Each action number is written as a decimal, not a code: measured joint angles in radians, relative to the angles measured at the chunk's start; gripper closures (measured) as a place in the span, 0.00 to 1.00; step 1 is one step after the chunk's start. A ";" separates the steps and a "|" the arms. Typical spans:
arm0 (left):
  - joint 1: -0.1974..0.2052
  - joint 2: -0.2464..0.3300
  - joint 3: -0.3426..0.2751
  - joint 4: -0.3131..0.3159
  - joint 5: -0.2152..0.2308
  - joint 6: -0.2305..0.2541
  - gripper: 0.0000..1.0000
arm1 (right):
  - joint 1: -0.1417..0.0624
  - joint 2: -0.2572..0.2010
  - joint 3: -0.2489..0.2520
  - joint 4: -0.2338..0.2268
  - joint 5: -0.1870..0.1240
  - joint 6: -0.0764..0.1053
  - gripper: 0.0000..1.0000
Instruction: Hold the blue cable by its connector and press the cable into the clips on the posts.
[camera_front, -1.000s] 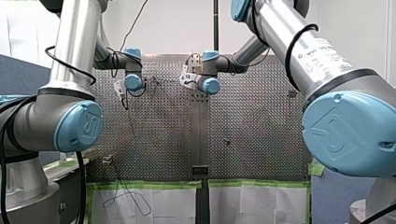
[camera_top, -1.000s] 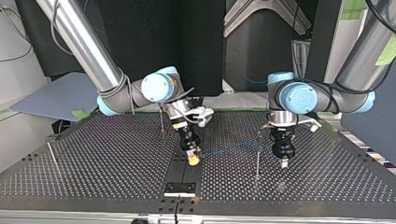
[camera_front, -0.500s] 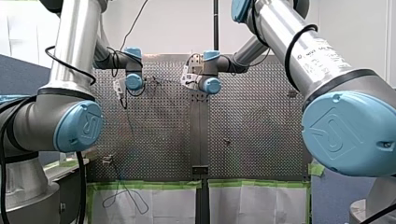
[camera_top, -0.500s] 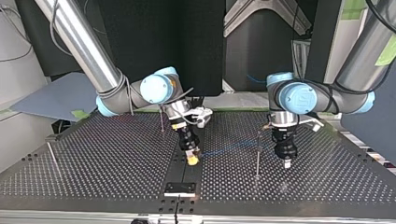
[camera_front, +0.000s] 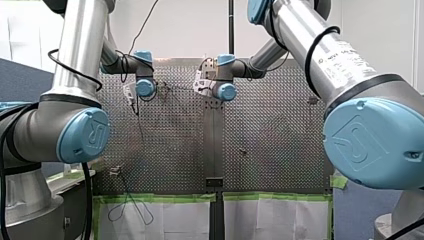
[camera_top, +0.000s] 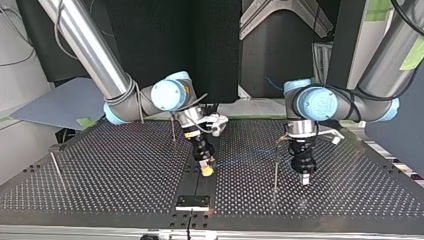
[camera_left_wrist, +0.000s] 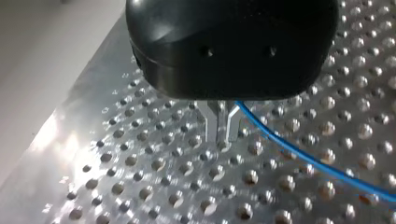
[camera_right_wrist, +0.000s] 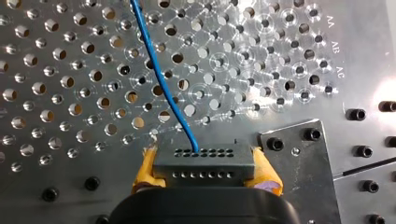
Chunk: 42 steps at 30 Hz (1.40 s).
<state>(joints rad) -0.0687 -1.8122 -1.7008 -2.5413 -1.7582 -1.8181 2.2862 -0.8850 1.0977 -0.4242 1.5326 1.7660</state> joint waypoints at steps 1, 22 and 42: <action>-0.001 0.000 0.000 0.000 0.008 -0.001 0.83 | 0.001 0.000 0.000 0.000 0.000 0.000 1.00; -0.008 0.000 0.000 -0.119 -0.074 0.074 0.00 | 0.012 0.000 0.000 0.008 0.000 -0.007 1.00; -0.019 0.006 -0.146 -0.193 -0.005 0.034 0.00 | 0.014 0.000 0.000 0.019 0.002 -0.019 1.00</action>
<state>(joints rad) -0.0878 -1.8060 -1.8466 -2.7344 -1.7631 -1.7841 2.3000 -0.8846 1.0977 -0.4049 1.5343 1.7467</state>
